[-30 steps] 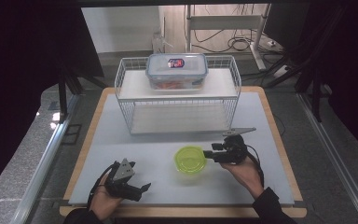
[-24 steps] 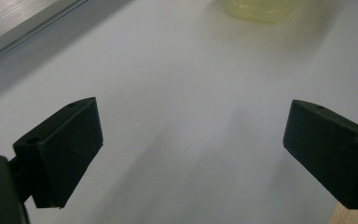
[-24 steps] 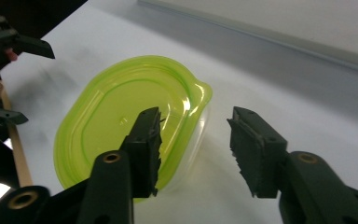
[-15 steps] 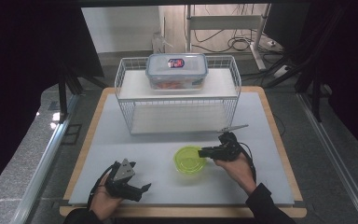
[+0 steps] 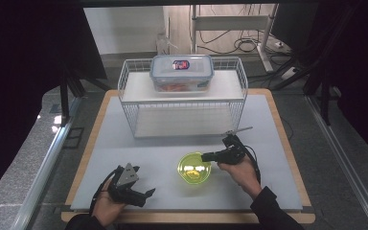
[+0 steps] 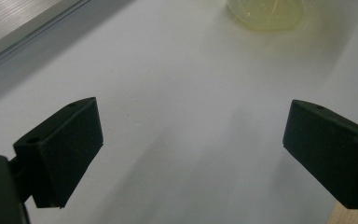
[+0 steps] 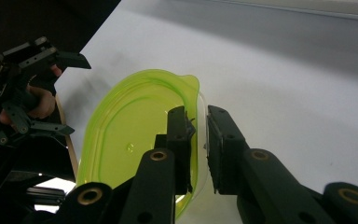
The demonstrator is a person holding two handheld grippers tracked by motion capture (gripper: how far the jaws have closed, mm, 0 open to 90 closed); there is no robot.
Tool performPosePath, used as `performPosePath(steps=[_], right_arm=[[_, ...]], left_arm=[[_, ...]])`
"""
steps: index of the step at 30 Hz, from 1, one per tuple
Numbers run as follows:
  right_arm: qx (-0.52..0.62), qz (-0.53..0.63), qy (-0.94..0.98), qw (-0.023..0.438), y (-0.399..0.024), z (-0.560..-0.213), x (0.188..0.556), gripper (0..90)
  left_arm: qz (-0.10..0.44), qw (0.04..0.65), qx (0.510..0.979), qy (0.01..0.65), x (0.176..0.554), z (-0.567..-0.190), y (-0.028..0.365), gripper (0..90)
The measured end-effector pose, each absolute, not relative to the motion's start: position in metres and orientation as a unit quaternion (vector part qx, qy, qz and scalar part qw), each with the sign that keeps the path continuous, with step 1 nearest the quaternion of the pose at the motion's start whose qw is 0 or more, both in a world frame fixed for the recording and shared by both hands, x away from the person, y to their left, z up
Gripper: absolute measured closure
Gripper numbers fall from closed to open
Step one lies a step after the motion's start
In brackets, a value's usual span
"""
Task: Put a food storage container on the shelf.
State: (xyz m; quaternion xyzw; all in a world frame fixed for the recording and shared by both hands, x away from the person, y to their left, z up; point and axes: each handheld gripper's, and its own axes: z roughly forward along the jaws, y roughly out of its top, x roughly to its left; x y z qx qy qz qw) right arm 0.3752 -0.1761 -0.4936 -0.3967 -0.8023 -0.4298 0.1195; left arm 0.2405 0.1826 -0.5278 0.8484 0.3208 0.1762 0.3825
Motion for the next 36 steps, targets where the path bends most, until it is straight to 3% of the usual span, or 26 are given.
performPosePath(steps=[7, 22, 36], right_arm=[[-0.404, -0.46, -0.779, 0.136, -0.185, -0.484, 0.375, 82.7], [-0.408, -0.479, -0.768, 0.12, -0.194, -0.474, 0.374, 84.1], [-0.458, -0.433, -0.771, 0.095, -0.209, -0.49, 0.387, 76.9]], left_arm=[[0.177, 0.383, 0.848, 0.321, 0.24, -0.528, 0.183, 4.8], [0.177, 0.381, 0.849, 0.319, 0.24, -0.528, 0.182, 4.8], [0.177, 0.379, 0.851, 0.318, 0.24, -0.528, 0.181, 4.8]])
